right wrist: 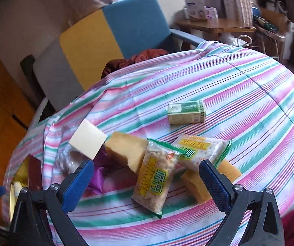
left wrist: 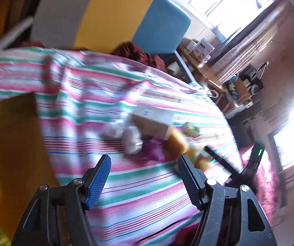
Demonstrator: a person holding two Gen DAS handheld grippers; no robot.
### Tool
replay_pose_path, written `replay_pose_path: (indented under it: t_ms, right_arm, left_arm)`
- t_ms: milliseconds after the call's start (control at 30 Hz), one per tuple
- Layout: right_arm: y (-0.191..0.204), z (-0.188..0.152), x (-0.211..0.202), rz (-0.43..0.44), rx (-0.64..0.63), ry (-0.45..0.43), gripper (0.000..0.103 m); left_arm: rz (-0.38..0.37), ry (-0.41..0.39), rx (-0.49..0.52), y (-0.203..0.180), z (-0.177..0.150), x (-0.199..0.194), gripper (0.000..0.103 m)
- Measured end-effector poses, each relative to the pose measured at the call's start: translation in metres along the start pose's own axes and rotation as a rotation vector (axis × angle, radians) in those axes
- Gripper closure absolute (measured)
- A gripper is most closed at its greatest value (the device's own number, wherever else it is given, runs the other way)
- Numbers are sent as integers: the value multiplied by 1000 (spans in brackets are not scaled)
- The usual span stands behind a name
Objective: Organize objects
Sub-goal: 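Release the sponge into the tray with the right gripper and withdraw, then grasp the cream paper box with the left gripper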
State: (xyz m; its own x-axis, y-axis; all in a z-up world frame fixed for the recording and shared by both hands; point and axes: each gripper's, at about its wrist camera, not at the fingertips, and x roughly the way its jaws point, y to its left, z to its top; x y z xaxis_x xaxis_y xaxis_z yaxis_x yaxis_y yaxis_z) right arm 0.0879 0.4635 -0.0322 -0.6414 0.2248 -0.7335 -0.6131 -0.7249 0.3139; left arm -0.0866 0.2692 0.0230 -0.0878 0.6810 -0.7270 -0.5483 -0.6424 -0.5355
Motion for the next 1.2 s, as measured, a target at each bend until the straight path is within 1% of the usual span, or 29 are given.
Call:
replay_pose_path:
  t_ms: [100,233,300,333,433,533,567,667,800,867,900,933,1000,1033,1067,1100,1167,1200]
  right_arm:
    - [0,-1,-2,21,13,6,0]
    - [-2,-4,-5,53,27,6,0]
    - [-5,-4,-6,74,47,7,0]
    - [-5,-4,-4,84,56,8,0]
    - [-11,-4,-5,114,86,12,0]
    - [-14,-4,-4,143,104,20,0]
    - [-15,-4,-3,153,107,26,0]
    - [-15,-5,0,174,110,41,0]
    - [-13,-7,4,193,107,65,0]
    - [-13,-7,6,196,107,74,0]
    - [-14,-7,7,196,109,77,0]
    - [-14,-7,8,195,111,79,0]
    - [-16,-7,8,188,118,80,0]
    - [-17,-7,8,185,122,81,0]
    - [-18,-7,9,183,125,82,0]
    - [-18,-7,9,178,126,82,0]
    - [-17,-7,10,164,123,82,0]
    - [-17,-7,11,158,122,84,0]
  left_arm:
    - [-51,56,-85,-15,22,34,34]
    - [-50,142,-190,-21,47,81,27]
    - [-16,165,-232,-19,57,101,25]
    - [6,173,-250,-17,61,109,21]
    - [36,229,-316,-10,76,142,21]
    - [75,307,-345,-4,85,173,20]
    - [97,330,-370,1,86,183,20]
    - [117,341,-403,6,91,193,20]
    - [147,379,-356,-1,96,207,17]
    - [153,395,-304,-10,96,212,17]
    - [168,405,-252,-17,94,214,18]
    - [175,399,-199,-25,91,214,23]
    - [186,385,-99,-39,85,212,35]
    - [198,379,-51,-44,83,212,50]
    - [219,365,-5,-49,80,210,52]
    - [216,341,34,-53,77,205,52]
    - [179,294,90,-59,76,193,52]
    - [179,264,129,-64,73,183,52]
